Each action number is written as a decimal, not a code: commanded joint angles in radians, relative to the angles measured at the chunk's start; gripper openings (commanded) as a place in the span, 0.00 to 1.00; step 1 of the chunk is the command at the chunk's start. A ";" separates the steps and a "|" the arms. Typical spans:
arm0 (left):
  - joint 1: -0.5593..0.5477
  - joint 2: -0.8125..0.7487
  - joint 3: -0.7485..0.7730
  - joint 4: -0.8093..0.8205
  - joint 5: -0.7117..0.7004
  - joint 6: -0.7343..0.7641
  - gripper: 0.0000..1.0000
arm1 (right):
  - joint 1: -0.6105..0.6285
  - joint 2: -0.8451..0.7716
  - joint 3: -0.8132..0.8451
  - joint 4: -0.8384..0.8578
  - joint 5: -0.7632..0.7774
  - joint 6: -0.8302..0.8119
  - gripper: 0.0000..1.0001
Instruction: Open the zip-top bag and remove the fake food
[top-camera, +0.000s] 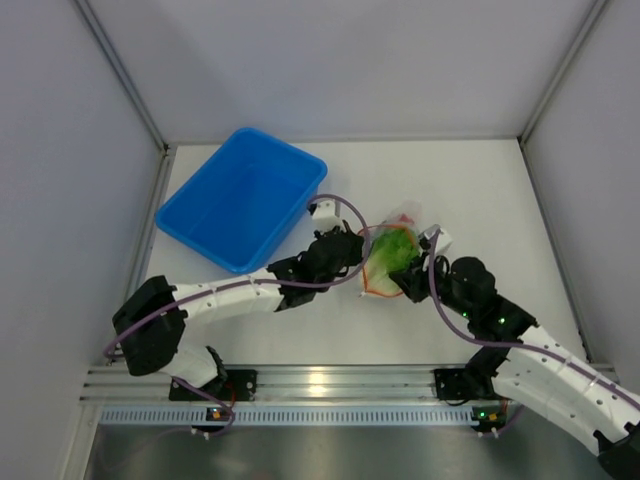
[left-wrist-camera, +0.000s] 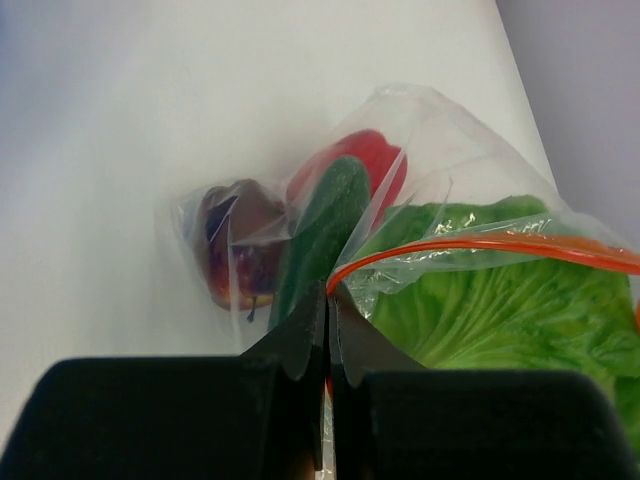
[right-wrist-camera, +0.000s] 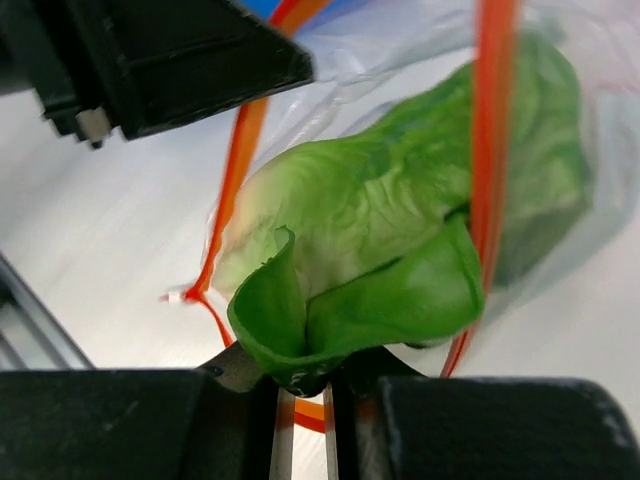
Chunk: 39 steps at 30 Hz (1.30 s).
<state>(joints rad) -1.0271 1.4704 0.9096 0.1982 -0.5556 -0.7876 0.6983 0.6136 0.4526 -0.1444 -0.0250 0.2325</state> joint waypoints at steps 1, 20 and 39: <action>0.010 0.027 0.092 0.014 0.048 0.070 0.00 | 0.000 -0.005 0.063 0.092 -0.189 -0.079 0.00; 0.015 0.137 0.176 -0.106 0.119 0.149 0.00 | 0.000 -0.029 0.199 -0.009 -0.185 -0.147 0.00; 0.032 0.105 0.019 -0.056 0.239 0.074 0.00 | 0.000 -0.135 0.150 0.064 0.295 -0.068 0.00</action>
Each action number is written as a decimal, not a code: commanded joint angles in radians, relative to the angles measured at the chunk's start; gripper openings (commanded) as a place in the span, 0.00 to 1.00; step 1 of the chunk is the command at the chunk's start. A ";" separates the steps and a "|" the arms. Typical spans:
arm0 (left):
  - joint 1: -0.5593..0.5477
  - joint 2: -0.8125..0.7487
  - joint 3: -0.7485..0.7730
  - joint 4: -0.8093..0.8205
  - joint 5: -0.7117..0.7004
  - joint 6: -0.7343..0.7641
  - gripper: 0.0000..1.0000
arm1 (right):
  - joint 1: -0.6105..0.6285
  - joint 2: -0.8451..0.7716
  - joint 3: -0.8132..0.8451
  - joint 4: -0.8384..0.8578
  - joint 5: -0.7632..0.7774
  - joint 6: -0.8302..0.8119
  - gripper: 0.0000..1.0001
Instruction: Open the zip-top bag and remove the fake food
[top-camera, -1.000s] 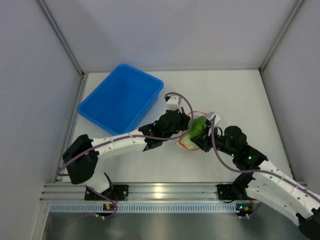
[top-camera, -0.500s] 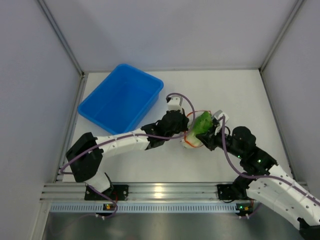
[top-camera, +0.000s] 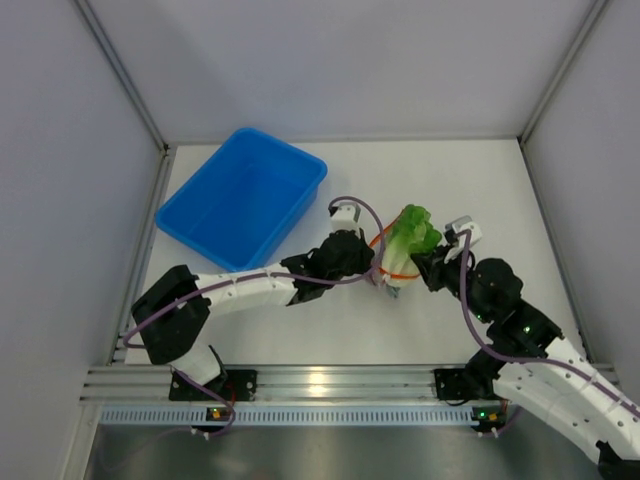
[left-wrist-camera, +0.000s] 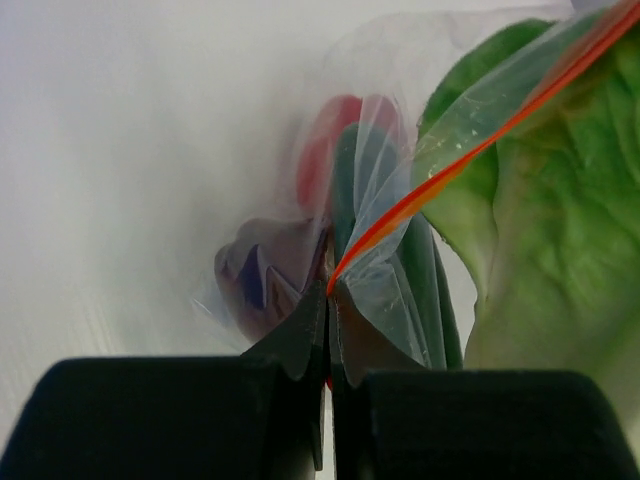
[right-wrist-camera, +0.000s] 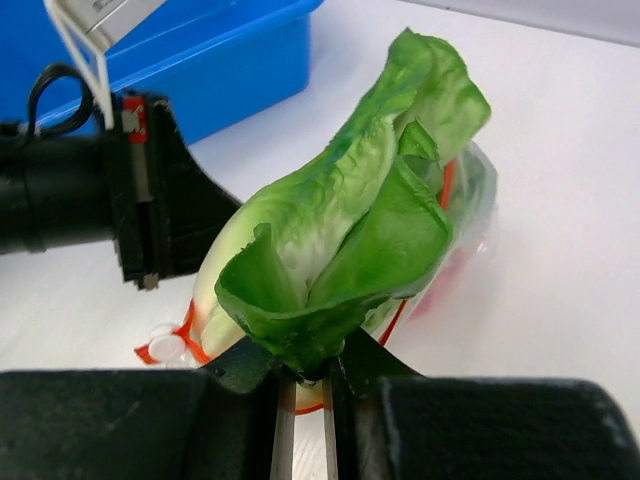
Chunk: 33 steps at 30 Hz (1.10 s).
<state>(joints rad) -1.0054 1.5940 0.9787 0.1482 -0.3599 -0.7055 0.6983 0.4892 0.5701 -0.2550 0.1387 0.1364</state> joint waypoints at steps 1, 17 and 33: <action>0.010 -0.023 -0.058 0.007 0.068 -0.014 0.00 | 0.000 -0.008 0.028 0.210 0.137 0.031 0.00; 0.007 -0.034 -0.112 0.195 0.274 -0.127 0.00 | 0.001 0.134 -0.055 0.599 0.130 0.400 0.00; 0.007 -0.174 -0.239 0.198 0.029 -0.247 0.00 | 0.000 0.144 -0.022 0.654 -0.001 0.463 0.00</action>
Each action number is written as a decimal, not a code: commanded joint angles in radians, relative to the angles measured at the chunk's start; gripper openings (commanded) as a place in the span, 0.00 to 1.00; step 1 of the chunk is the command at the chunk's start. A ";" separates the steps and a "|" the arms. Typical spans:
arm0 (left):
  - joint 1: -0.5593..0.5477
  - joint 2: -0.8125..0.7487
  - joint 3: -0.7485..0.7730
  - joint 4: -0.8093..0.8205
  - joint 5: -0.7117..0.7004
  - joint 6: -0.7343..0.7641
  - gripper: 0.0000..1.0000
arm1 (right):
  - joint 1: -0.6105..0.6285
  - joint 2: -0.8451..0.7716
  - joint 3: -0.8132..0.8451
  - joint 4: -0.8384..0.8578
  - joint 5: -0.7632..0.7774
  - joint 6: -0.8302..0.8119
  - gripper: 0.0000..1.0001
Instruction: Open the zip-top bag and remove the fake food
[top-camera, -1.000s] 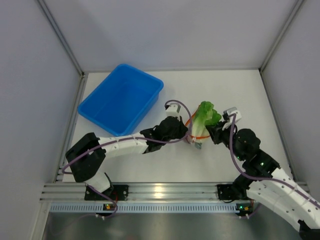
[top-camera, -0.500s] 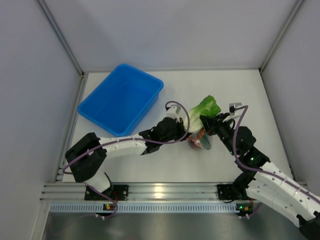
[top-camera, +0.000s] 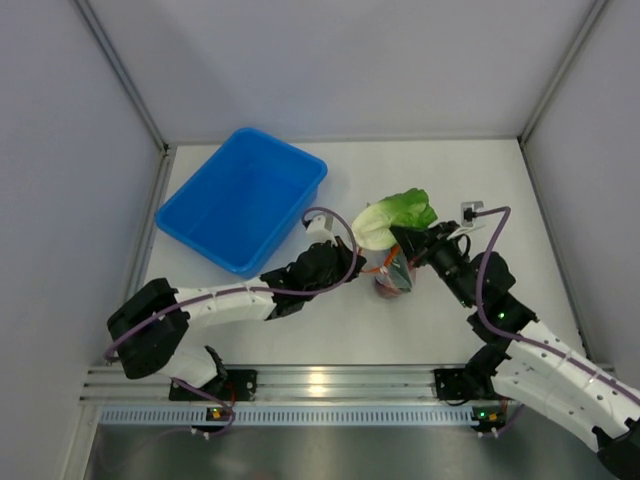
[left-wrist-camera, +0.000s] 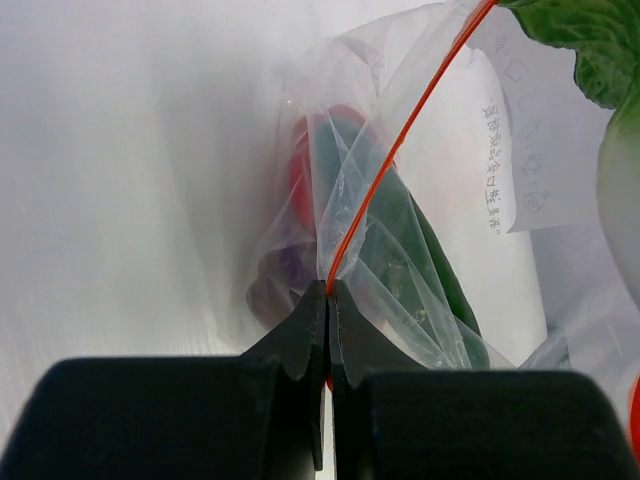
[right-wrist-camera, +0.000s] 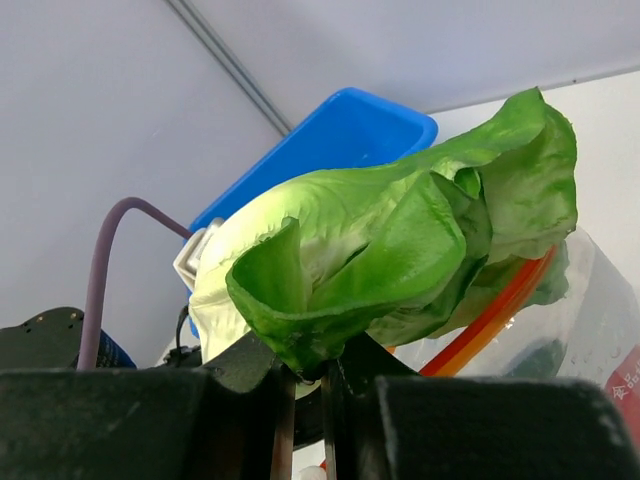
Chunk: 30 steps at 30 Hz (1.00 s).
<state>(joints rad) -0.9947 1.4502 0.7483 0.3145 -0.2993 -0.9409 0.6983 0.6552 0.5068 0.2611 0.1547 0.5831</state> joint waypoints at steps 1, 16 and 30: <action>-0.004 -0.027 -0.006 0.032 -0.021 -0.010 0.00 | 0.000 -0.013 0.047 0.153 -0.024 0.021 0.00; -0.007 -0.059 -0.050 0.046 -0.021 -0.016 0.00 | 0.000 0.218 0.238 0.321 -0.106 0.212 0.00; -0.007 -0.249 -0.190 0.044 -0.050 0.004 0.00 | 0.000 0.637 0.680 0.087 -0.180 -0.126 0.00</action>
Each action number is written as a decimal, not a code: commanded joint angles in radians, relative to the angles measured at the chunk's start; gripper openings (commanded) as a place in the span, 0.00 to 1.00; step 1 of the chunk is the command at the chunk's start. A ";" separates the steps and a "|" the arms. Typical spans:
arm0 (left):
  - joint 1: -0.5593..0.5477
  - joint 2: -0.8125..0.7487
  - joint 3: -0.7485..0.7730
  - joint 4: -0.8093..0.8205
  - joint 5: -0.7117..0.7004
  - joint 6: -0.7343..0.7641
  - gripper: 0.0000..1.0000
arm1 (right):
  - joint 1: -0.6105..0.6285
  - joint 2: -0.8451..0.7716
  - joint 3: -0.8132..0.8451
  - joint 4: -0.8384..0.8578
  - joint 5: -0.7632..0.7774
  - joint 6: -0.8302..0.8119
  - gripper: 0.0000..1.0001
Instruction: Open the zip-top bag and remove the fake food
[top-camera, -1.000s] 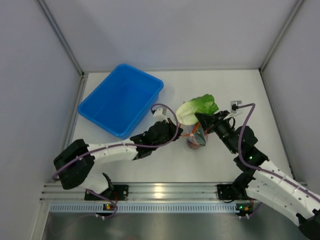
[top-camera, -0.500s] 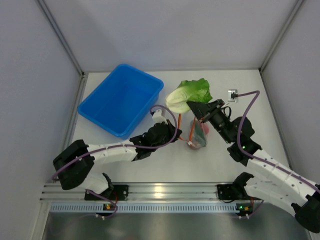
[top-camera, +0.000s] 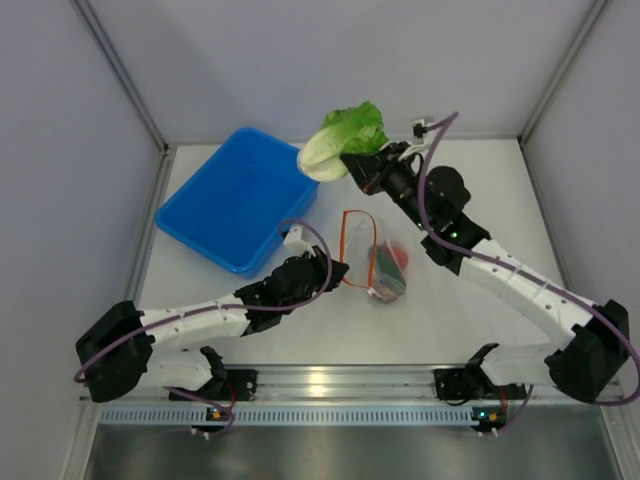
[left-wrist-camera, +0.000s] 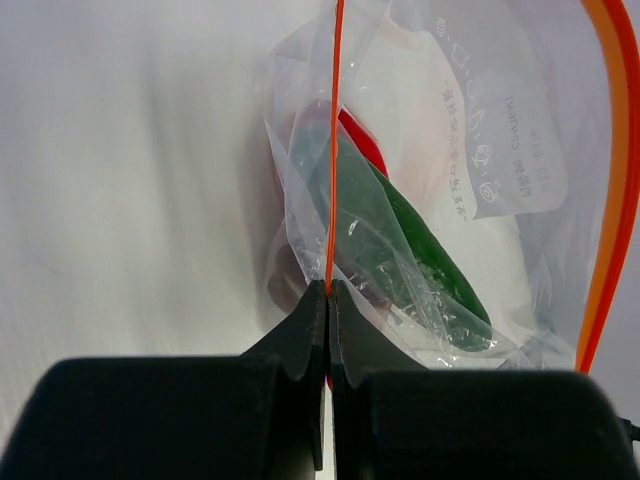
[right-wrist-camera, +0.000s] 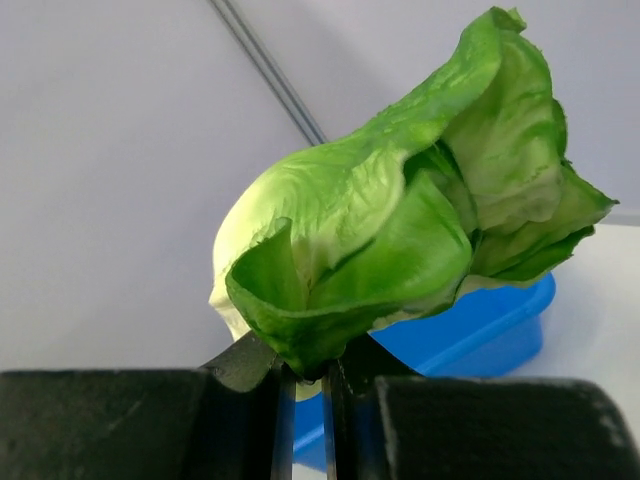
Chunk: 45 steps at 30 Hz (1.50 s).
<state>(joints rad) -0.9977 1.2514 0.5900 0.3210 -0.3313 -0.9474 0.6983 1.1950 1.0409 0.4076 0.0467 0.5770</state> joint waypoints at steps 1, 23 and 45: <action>-0.004 -0.056 -0.038 0.038 -0.021 0.007 0.00 | 0.000 0.130 0.183 -0.088 -0.088 -0.144 0.00; -0.005 -0.201 -0.107 -0.039 -0.072 0.004 0.00 | 0.012 0.946 0.932 -0.440 -0.317 -0.345 0.00; -0.004 -0.221 -0.041 -0.066 -0.055 0.010 0.00 | 0.009 0.623 0.805 -0.699 0.019 -0.356 0.59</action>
<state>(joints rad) -0.9977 1.0363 0.4969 0.2459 -0.3832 -0.9440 0.7105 1.9800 1.8679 -0.2447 -0.0586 0.2024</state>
